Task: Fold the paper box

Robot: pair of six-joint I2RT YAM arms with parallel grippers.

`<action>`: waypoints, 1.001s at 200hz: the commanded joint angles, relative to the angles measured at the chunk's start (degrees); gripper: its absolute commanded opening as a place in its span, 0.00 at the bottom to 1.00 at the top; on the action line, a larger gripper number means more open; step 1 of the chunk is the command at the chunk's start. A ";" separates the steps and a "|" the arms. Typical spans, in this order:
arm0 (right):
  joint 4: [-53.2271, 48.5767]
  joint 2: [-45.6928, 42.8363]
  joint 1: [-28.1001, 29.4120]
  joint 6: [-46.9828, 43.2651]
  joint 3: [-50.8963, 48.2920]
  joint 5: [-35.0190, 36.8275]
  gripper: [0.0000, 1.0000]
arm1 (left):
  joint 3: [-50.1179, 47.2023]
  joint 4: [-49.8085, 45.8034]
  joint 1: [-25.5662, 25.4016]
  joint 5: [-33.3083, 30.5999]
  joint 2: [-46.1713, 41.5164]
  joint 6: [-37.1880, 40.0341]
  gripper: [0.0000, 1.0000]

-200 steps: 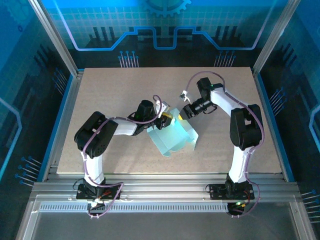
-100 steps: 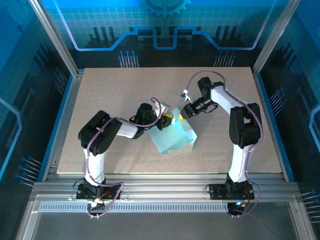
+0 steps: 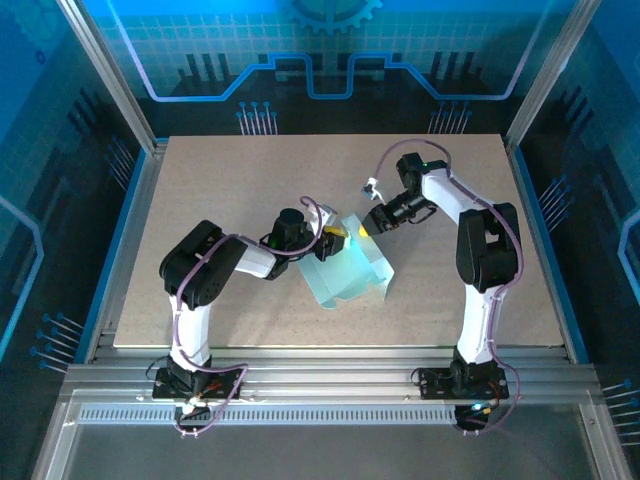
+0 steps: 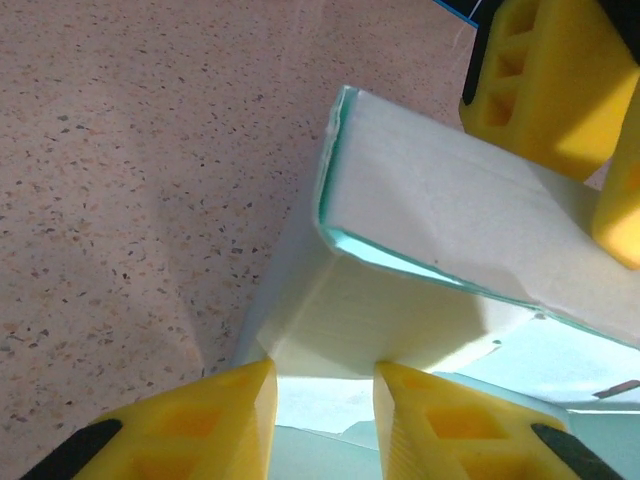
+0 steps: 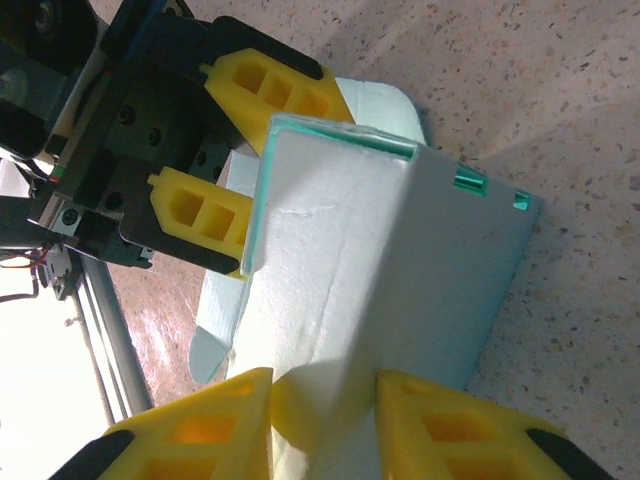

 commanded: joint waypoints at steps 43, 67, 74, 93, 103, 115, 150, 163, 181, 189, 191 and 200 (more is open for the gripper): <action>-3.30 3.15 -0.17 -3.48 2.56 -1.81 0.24 | -1.40 1.20 -1.05 2.25 -2.97 1.37 0.34; -3.90 3.27 -0.30 -4.01 2.71 -2.19 0.25 | -1.71 0.09 -1.02 1.61 -3.79 2.52 0.35; -4.09 3.33 -0.33 -4.24 2.71 -2.23 0.26 | -1.72 -0.43 -1.04 1.31 -4.03 2.77 0.35; -4.53 3.33 -0.45 -4.56 2.72 -2.51 0.26 | -1.47 -1.50 -1.00 1.20 -4.41 3.15 0.34; -4.63 3.33 -0.45 -4.65 2.71 -2.77 0.27 | -1.29 -1.90 -1.08 1.19 -4.61 3.01 0.34; -4.63 3.33 -0.45 -4.56 2.71 -2.81 0.28 | -0.88 -2.86 -1.06 1.20 -4.82 3.14 0.32; -3.52 2.77 -0.41 -3.64 2.45 -3.86 0.32 | 0.37 -7.20 -1.04 0.07 -5.74 3.83 0.27; -3.24 2.63 -0.44 -3.42 2.36 -3.88 0.33 | 1.12 -10.57 -1.13 -0.49 -7.07 4.94 0.27; -3.27 2.63 -0.49 -3.33 2.30 -3.87 0.33 | 3.78 -18.83 -1.29 -3.70 -8.54 7.43 0.30; -3.27 2.63 -0.47 -3.39 2.22 -3.74 0.33 | 5.53 -23.24 -1.25 -5.00 -8.89 8.47 0.31; -3.28 2.63 -0.52 -3.41 2.19 -3.77 0.33 | 5.84 -24.07 -1.26 -5.17 -8.96 8.76 0.31; -3.23 2.63 -0.52 -3.42 2.13 -3.74 0.33 | 7.65 -28.27 -1.35 -5.23 -9.21 10.30 0.32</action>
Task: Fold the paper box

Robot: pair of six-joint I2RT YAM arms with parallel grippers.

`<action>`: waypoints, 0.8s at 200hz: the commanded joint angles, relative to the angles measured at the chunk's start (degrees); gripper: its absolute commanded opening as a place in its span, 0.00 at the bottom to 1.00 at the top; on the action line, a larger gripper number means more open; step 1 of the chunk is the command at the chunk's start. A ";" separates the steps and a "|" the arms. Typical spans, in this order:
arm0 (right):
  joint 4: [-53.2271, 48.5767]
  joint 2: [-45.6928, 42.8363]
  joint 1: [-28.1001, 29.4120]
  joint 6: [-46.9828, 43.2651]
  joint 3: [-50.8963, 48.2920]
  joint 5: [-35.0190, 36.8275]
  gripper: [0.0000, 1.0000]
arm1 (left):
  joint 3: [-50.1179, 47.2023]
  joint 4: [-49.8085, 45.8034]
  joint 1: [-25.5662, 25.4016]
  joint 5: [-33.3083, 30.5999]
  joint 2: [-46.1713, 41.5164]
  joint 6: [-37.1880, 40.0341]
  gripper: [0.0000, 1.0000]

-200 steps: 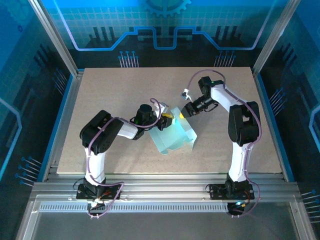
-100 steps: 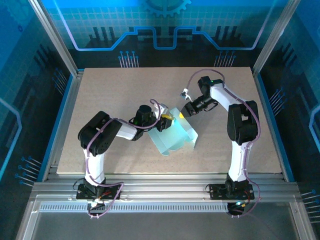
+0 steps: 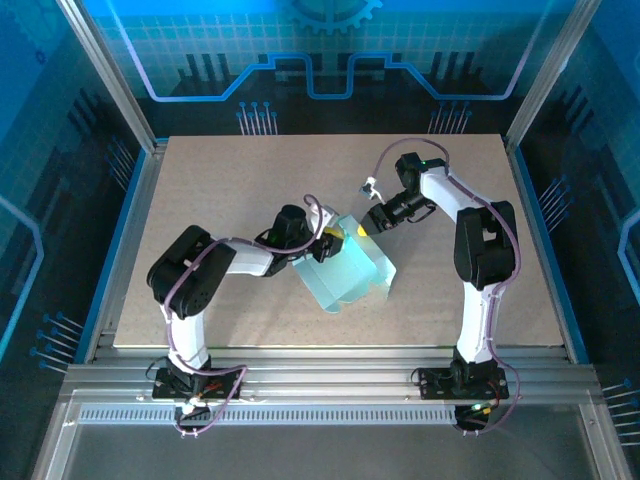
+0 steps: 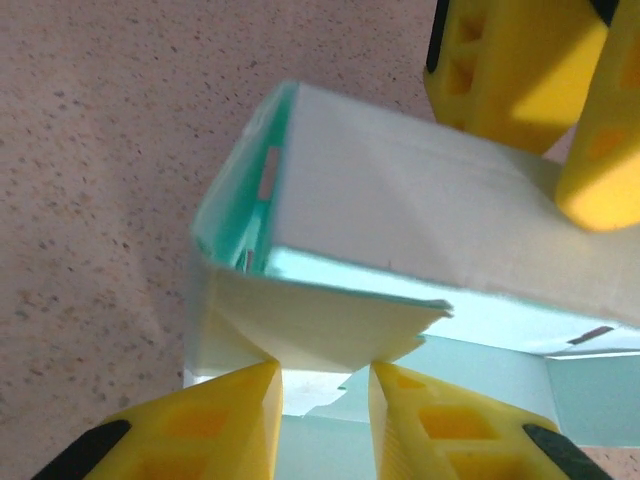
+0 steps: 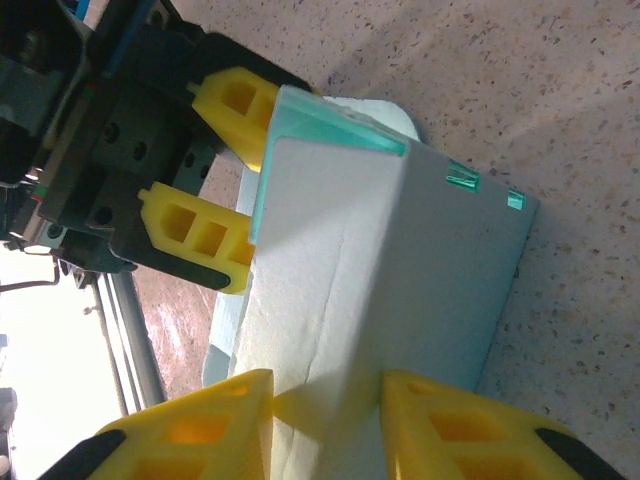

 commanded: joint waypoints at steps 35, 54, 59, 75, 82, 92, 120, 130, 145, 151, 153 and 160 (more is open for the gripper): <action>-0.51 1.27 -0.76 -0.25 0.24 -1.03 0.33 | 5.16 -16.99 -0.48 1.06 -5.85 11.83 0.41; -0.78 1.54 -0.78 -0.34 0.55 -0.92 0.32 | 5.73 -21.93 0.24 3.31 -6.88 16.43 0.48; -0.90 1.47 -0.82 -0.42 0.50 -0.73 0.32 | 5.69 -22.73 0.74 4.68 -7.25 17.38 0.48; -1.04 1.37 -0.80 -0.50 0.39 -0.28 0.32 | 5.34 -23.88 3.16 9.68 -8.68 17.84 0.53; -1.13 1.36 -0.84 -0.51 0.34 -0.15 0.32 | 5.45 -24.75 4.41 12.01 -9.41 18.16 0.55; -1.13 1.28 -0.95 -0.58 0.11 0.04 0.32 | 5.39 -25.48 6.09 14.91 -10.67 18.69 0.56; -1.32 1.25 -1.01 -0.66 0.26 0.11 0.32 | 4.34 -25.20 10.68 19.89 -14.05 21.87 0.65; -1.39 1.32 -0.99 -0.69 0.37 -0.02 0.32 | 4.56 -26.07 12.30 21.59 -14.53 24.22 0.67; -1.70 1.45 -0.96 -0.77 0.72 -0.23 0.32 | 4.87 -26.29 14.97 23.47 -14.11 27.14 0.68; -1.80 1.45 -0.96 -0.82 0.76 -0.21 0.32 | 5.25 -26.14 15.91 23.65 -13.72 27.88 0.69; -1.82 1.45 -1.02 -0.85 0.80 -0.23 0.32 | 5.35 -26.11 16.21 23.83 -13.55 28.00 0.69; -2.00 1.45 -0.96 -0.96 0.81 -0.24 0.32 | 6.27 -27.42 17.32 25.28 -12.67 29.34 0.71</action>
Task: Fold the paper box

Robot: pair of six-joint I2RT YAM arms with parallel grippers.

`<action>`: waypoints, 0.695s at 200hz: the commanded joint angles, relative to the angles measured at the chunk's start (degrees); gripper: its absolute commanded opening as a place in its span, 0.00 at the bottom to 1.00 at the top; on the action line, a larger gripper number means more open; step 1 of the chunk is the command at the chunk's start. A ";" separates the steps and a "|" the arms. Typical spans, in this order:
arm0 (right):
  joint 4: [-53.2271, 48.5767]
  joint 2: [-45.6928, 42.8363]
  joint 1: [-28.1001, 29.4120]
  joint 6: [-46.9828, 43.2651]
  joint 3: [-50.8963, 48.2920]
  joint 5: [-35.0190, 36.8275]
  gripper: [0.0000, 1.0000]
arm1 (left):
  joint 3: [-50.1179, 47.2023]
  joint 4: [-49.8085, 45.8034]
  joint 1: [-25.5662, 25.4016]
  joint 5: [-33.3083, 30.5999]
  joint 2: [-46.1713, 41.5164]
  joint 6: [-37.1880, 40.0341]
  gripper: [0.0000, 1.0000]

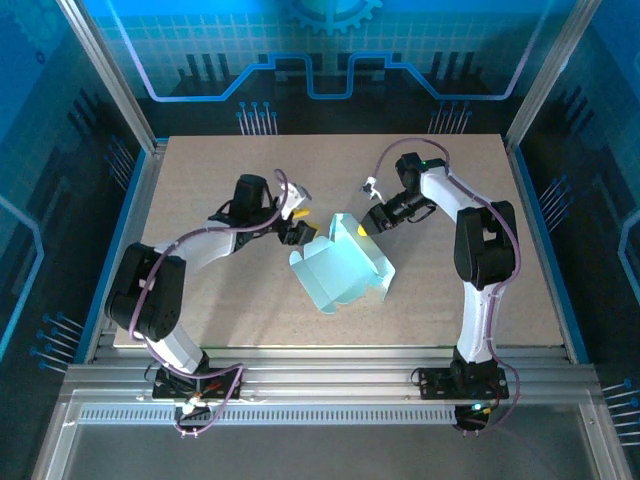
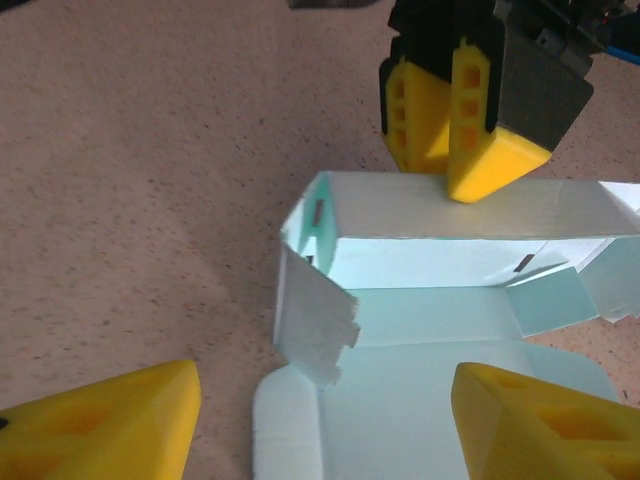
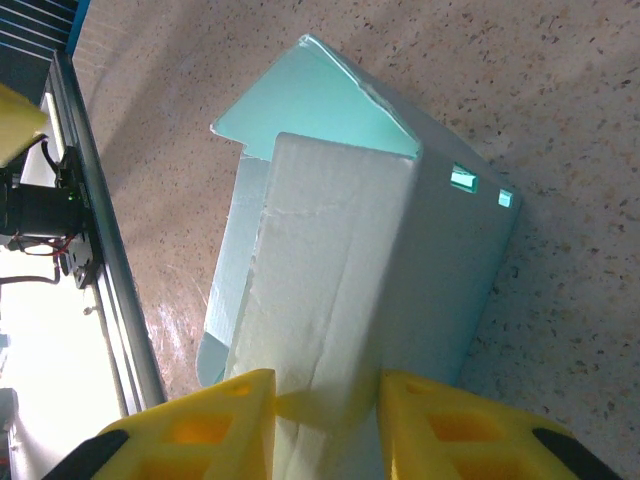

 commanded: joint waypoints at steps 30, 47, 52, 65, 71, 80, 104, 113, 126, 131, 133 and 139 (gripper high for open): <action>-2.39 1.29 -0.78 -1.26 0.57 0.03 0.31 | 8.81 -15.88 3.97 14.91 4.89 23.54 0.72; -2.38 1.38 -0.74 -1.17 0.53 0.06 0.31 | 13.92 -20.29 3.97 14.99 8.29 29.59 0.72; -2.46 1.36 -0.68 -1.25 0.44 0.05 0.31 | 15.63 -22.72 3.97 15.30 9.37 32.35 0.72; -2.54 1.30 -0.62 -1.41 0.52 0.12 0.31 | 20.42 -28.49 3.98 16.94 12.99 40.30 0.72; -2.56 1.38 -0.58 -1.43 0.62 0.20 0.31 | 22.83 -31.11 3.99 17.23 14.71 42.71 0.72; -2.69 1.34 -0.48 -1.50 0.68 0.27 0.31 | 26.60 -37.00 4.04 18.12 17.20 48.98 0.71; -2.91 1.17 -0.42 -1.57 0.70 0.30 0.31 | 31.93 -40.57 3.84 17.83 21.35 54.78 0.70; -2.96 1.11 -0.49 -1.61 0.62 0.21 0.31 | 32.82 -40.78 3.71 17.48 22.46 57.11 0.71; -2.91 1.03 -0.40 -1.70 0.61 0.37 0.31 | 34.71 -41.25 3.29 16.54 24.32 58.50 0.71; -2.90 1.03 -0.41 -1.70 0.62 0.36 0.31 | 35.71 -42.36 3.06 16.39 25.11 59.91 0.70; -2.91 1.03 -0.41 -1.70 0.62 0.33 0.31 | 36.10 -42.76 2.97 16.24 25.47 60.30 0.70; -2.90 1.03 -0.34 -1.61 0.70 0.33 0.31 | 37.36 -43.79 2.53 15.57 26.51 61.02 0.71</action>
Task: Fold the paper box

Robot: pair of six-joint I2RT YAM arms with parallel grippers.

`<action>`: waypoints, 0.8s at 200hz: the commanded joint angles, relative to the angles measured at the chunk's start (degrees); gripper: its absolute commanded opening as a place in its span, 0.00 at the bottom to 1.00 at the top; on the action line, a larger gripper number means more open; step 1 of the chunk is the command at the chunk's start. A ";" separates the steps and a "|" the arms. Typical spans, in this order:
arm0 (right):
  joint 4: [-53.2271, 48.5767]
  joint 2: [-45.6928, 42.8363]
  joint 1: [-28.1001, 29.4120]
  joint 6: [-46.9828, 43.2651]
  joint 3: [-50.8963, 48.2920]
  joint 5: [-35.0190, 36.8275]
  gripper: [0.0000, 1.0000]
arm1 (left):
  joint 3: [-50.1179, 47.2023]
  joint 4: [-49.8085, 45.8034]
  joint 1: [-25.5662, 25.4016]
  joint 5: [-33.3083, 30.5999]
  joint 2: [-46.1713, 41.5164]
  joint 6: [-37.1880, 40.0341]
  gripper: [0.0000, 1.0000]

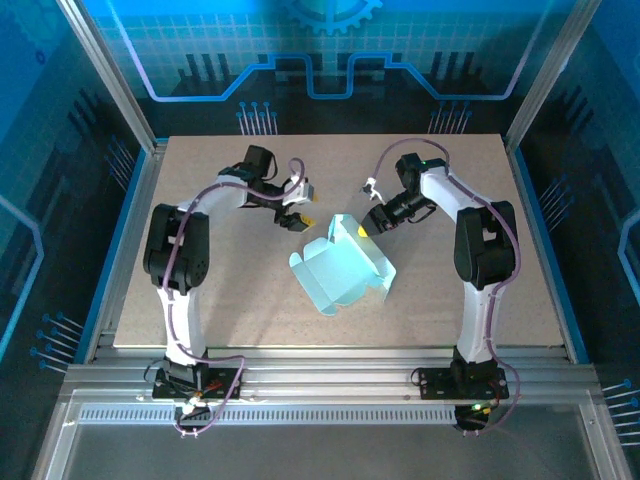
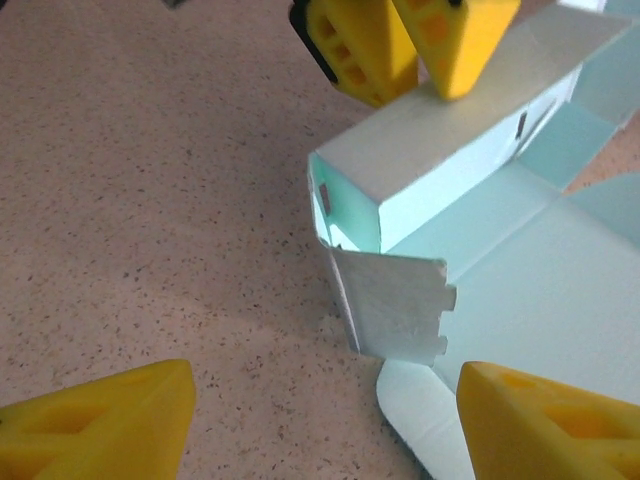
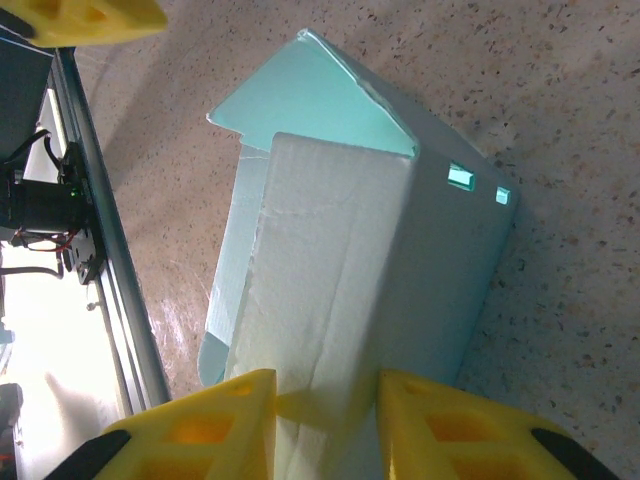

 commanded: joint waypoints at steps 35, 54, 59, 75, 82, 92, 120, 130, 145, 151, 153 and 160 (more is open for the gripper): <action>-2.31 0.93 -0.12 -1.15 0.77 0.38 0.31 | 10.67 -10.63 -3.55 -0.58 9.03 12.50 0.70; -2.32 0.64 -0.08 -1.17 0.53 0.65 0.31 | 13.48 -11.03 -4.68 -3.15 11.36 12.08 0.69; -2.32 0.59 -0.12 -1.17 0.46 0.71 0.31 | 13.96 -11.33 -4.84 -2.93 11.99 12.14 0.69; -2.32 0.71 -0.11 -1.09 0.50 0.68 0.31 | 15.17 -12.14 -5.15 -1.30 12.75 11.98 0.68; -2.32 0.79 -0.07 -1.00 0.59 0.78 0.31 | 15.44 -12.80 -5.27 -0.61 12.73 11.94 0.67; -2.32 0.92 -0.04 -0.93 0.59 0.91 0.31 | 15.55 -13.46 -5.55 -0.38 12.48 12.00 0.66; -2.29 1.19 0.22 -0.90 0.92 0.95 0.31 | 15.40 -14.31 -6.09 -0.07 11.81 11.47 0.62; -2.32 1.28 0.30 -0.91 1.09 0.93 0.31 | 15.38 -14.32 -6.29 -0.18 11.81 11.13 0.60; -2.32 1.36 0.43 -0.90 1.21 0.91 0.31 | 15.47 -13.63 -6.88 -0.42 11.95 9.97 0.55; -2.32 1.36 0.53 -0.91 1.29 0.92 0.31 | 15.51 -13.51 -7.06 -0.46 12.13 9.79 0.54; -2.30 1.36 0.51 -0.91 1.29 0.87 0.31 | 15.59 -13.50 -7.15 -0.54 12.13 9.79 0.54; -2.28 1.43 0.58 -0.91 1.29 0.89 0.31 | 15.69 -13.44 -7.36 -0.66 12.35 9.78 0.53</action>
